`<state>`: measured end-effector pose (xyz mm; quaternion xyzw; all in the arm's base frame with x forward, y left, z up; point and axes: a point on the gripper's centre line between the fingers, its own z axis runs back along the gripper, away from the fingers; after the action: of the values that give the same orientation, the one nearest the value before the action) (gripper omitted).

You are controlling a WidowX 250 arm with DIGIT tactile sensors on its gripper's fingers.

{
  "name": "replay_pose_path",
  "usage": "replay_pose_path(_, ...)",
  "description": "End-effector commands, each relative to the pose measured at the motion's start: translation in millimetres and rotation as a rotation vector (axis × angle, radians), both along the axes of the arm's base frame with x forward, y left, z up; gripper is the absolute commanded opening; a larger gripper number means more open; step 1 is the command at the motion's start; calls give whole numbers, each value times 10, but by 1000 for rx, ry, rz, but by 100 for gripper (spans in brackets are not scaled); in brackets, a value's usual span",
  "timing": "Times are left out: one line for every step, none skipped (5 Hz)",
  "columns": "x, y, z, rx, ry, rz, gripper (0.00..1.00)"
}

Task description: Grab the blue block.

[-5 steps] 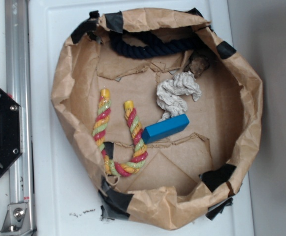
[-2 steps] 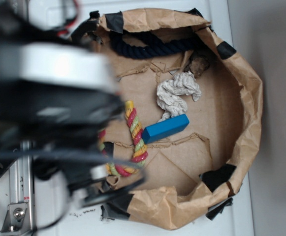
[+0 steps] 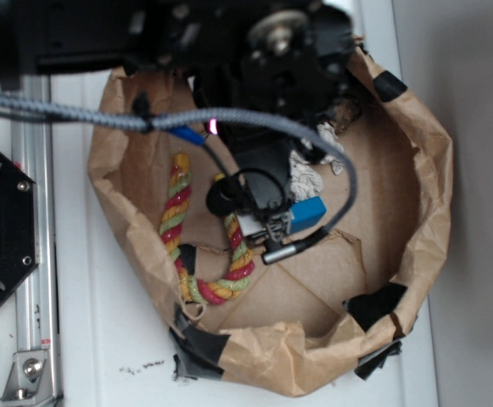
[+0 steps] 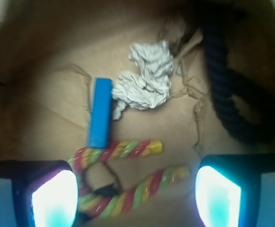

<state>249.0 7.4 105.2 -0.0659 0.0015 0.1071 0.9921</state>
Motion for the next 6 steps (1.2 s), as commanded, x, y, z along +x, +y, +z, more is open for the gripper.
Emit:
replay_pose_path(314, -525, -535, -8, 9, -154, 100)
replay_pose_path(432, -556, -839, -15, 55, -173, 100)
replay_pose_path(388, -631, -1021, -38, 109, -169, 0)
replay_pose_path(300, -712, -946, 0, 102, -215, 0)
replay_pose_path(293, -618, -494, 128, -27, -318, 0)
replay_pose_path(130, -301, -25, 273, -271, -402, 0)
